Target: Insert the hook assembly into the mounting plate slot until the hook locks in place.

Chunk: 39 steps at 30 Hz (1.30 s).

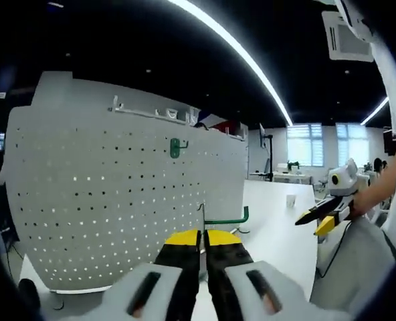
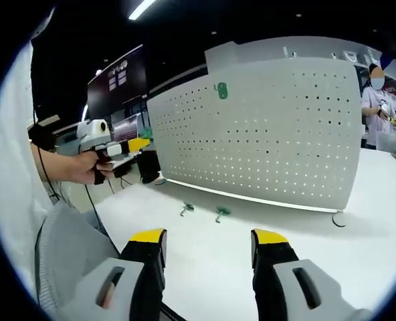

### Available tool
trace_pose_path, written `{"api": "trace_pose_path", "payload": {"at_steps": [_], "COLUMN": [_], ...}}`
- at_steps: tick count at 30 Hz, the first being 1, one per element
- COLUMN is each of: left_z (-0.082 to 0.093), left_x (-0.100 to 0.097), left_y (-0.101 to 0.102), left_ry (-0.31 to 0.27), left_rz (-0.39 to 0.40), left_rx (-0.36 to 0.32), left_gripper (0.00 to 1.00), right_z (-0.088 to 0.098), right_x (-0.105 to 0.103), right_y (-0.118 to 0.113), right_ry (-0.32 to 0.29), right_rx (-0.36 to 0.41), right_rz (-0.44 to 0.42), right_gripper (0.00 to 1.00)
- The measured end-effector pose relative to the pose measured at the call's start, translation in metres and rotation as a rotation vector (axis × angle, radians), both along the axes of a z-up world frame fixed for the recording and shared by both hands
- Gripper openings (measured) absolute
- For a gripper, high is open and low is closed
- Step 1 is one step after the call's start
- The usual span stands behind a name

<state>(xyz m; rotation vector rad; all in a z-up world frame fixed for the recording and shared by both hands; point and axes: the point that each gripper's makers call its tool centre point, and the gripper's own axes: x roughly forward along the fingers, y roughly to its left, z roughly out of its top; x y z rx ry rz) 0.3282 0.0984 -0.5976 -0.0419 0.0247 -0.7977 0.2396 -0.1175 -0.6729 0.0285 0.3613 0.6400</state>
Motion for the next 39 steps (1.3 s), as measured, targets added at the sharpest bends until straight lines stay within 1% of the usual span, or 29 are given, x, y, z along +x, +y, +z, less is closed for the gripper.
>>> {"api": "trace_pose_path", "payload": {"at_steps": [3,4,6,13,15,16,17,18,19,20,21,23,28,31,33,34,36,37,39], "left_z": [0.004,0.007,0.009,0.007,0.006,0.005,0.005,0.005,0.005,0.005,0.004,0.003,0.004,0.004,0.003,0.003,0.002,0.002,0.004], "left_x": [-0.001,-0.002,-0.002,-0.001,-0.001,-0.001,-0.001,-0.001,-0.001,-0.001,-0.001,0.000,0.001,0.003,0.004,0.004,0.004,0.004,0.003], "left_y": [0.000,0.000,0.001,0.003,0.004,0.004,0.003,0.003,0.003,0.003,0.003,0.002,0.000,-0.002,-0.005,-0.007,-0.011,-0.013,-0.017], "left_ry": [0.009,0.000,0.001,0.008,0.008,0.010,0.009,0.009,0.011,0.011,0.011,0.014,0.017,0.016,0.029,0.027,0.031,0.041,0.039], "left_rz": [0.012,0.020,0.029,0.040,0.044,0.044,0.043,0.043,0.043,0.043,0.043,0.045,0.044,0.044,0.056,0.054,0.058,0.060,0.055], "left_rx": [-0.027,-0.033,-0.043,-0.040,-0.039,-0.037,-0.037,-0.038,-0.038,-0.036,-0.033,-0.027,-0.030,-0.020,-0.024,-0.022,-0.009,-0.008,-0.018], "left_gripper": [0.01,0.01,0.01,0.01,0.01,0.01,0.01,0.01,0.01,0.01,0.01,0.01,0.01,0.01,0.01,0.01,0.01,0.01,0.01], "right_z": [0.000,0.000,0.000,0.003,0.012,0.023,0.030,0.042,0.050,0.055,0.059,0.061,0.062,0.064,0.065,0.066,0.070,0.071,0.074], "right_x": [0.000,0.000,0.000,0.001,0.001,0.001,-0.001,-0.003,-0.005,-0.007,-0.007,-0.007,-0.005,-0.004,-0.001,0.001,0.005,0.007,0.009], "right_y": [0.000,0.000,0.000,-0.001,0.000,0.002,0.004,0.006,0.006,0.007,0.008,0.009,0.014,0.017,0.021,0.024,0.029,0.031,0.035], "right_ry": [-0.001,-0.001,-0.001,-0.015,-0.056,-0.110,-0.130,-0.177,-0.215,-0.228,-0.226,-0.224,-0.220,-0.221,-0.217,-0.214,-0.226,-0.225,-0.225], "right_rx": [-0.002,-0.002,-0.002,-0.003,0.022,0.055,0.081,0.109,0.114,0.134,0.157,0.172,0.169,0.167,0.174,0.181,0.187,0.188,0.196], "right_rz": [0.000,0.000,-0.001,-0.002,-0.002,0.010,0.024,0.034,0.041,0.047,0.047,0.055,0.064,0.073,0.075,0.083,0.087,0.088,0.091], "right_gripper": [0.49,0.49,0.49,0.49,0.49,0.49,0.49,0.48,0.47,0.46,0.46,0.46,0.45,0.43,0.42,0.39,0.39,0.39,0.38]}}
